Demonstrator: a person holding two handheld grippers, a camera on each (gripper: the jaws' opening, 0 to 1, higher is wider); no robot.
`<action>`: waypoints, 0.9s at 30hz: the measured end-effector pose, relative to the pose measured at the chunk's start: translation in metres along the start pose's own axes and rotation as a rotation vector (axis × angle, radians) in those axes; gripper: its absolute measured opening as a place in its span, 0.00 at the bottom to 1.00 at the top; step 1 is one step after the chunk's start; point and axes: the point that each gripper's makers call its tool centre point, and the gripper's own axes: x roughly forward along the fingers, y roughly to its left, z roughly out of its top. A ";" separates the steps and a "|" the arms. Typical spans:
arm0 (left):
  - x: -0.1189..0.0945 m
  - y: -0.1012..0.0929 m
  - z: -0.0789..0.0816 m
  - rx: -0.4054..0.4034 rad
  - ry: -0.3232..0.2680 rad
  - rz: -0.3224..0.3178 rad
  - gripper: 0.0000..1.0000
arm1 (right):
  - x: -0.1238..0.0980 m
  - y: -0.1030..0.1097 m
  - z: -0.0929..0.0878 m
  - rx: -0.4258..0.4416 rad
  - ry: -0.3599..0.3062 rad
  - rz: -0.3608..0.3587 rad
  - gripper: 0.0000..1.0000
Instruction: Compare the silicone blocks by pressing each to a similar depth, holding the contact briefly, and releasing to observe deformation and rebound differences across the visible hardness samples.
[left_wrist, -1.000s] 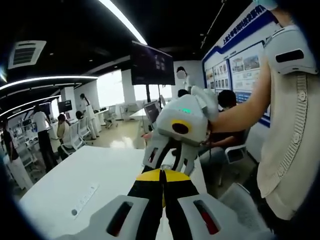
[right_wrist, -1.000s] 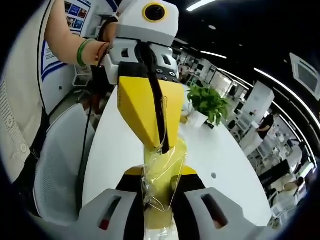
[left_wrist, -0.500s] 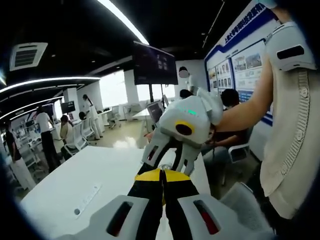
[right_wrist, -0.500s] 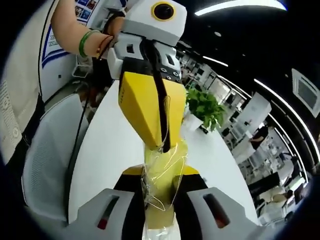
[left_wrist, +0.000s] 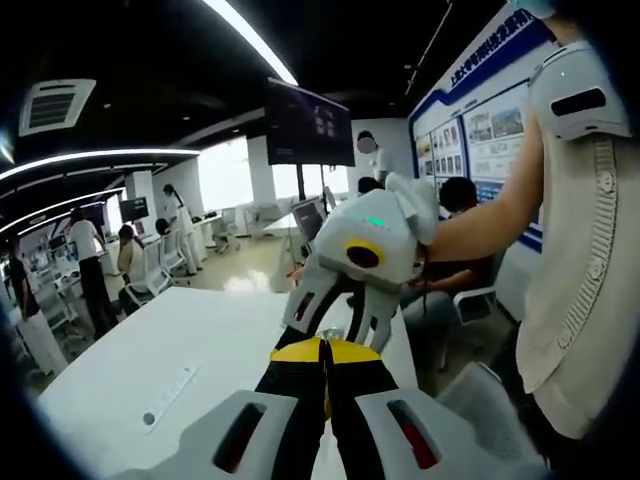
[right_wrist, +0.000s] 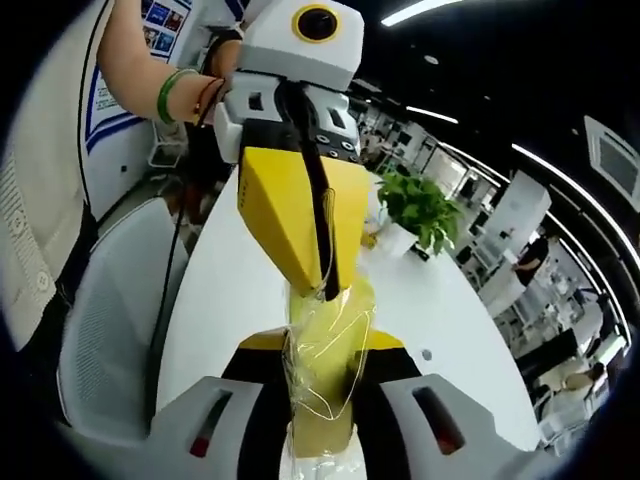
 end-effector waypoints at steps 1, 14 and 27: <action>0.000 0.000 0.000 -0.001 0.000 -0.001 0.00 | 0.000 0.000 0.000 0.003 0.001 0.002 0.20; -0.001 0.002 -0.004 -0.011 -0.001 0.000 0.00 | 0.005 -0.001 -0.002 0.022 -0.007 0.011 0.23; -0.002 0.003 -0.006 -0.019 -0.004 0.002 0.00 | 0.006 -0.001 -0.003 0.046 -0.009 0.017 0.27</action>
